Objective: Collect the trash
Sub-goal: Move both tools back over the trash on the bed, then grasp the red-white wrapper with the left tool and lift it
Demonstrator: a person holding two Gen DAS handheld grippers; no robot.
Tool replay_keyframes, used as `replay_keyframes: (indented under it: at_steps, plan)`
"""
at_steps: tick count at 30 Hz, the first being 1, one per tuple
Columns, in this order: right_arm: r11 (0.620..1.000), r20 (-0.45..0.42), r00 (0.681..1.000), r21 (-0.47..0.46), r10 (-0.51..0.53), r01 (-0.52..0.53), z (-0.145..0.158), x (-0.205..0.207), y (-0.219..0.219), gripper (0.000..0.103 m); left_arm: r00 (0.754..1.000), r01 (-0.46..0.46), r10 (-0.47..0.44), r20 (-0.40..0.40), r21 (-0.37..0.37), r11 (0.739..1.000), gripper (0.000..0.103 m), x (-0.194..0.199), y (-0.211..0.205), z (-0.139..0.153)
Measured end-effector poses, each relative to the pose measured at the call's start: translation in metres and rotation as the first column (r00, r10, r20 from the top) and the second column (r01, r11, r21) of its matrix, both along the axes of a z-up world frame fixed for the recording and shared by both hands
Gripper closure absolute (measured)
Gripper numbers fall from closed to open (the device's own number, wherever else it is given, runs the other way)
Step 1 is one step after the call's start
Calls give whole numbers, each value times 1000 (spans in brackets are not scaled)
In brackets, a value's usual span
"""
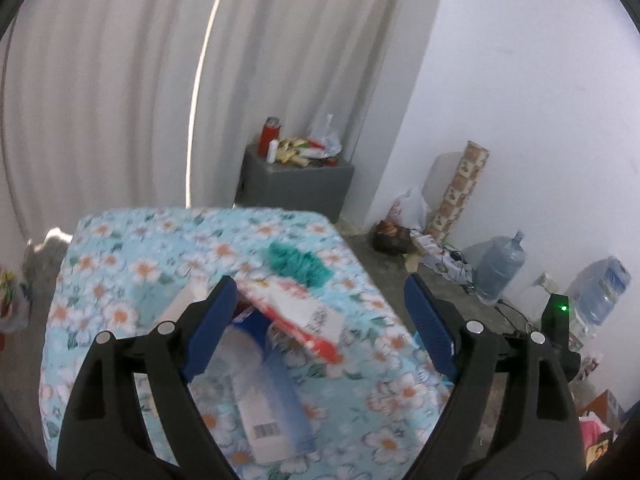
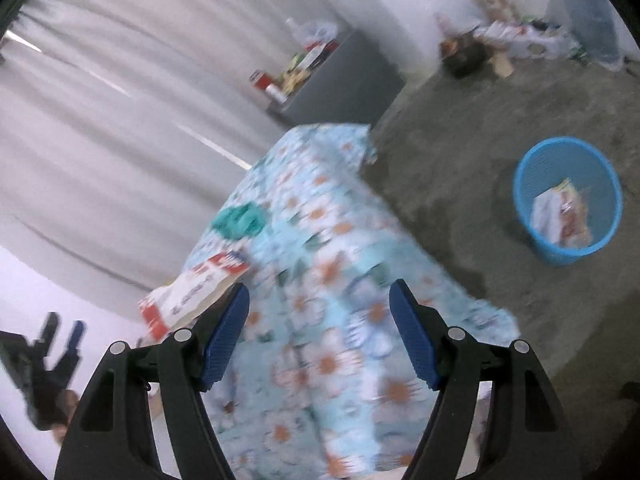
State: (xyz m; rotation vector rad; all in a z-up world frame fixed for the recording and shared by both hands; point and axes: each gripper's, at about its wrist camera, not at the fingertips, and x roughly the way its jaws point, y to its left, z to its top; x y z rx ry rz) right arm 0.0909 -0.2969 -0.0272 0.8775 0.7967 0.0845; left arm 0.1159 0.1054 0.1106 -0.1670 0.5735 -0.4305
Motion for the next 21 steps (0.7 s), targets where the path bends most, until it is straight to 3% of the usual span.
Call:
replay_keyframes:
  at_steps: [7, 13, 17, 21]
  plan:
    - [993, -26, 995, 71, 93, -91, -10, 24, 31, 32, 997, -34, 32, -65, -37, 999, 22, 14, 26, -29]
    - [986, -66, 988, 95, 141, -134, -25, 42, 51, 32, 993, 7, -11, -120, -36, 999, 21, 47, 34, -45]
    - [983, -86, 984, 103, 158, -149, -34, 50, 60, 32, 983, 73, -70, -169, 8, 997, 18, 75, 28, -60]
    - [983, -98, 982, 99, 165, -155, -39, 55, 63, 32, 980, 71, -55, -190, 75, 995, 18, 93, 21, -74]
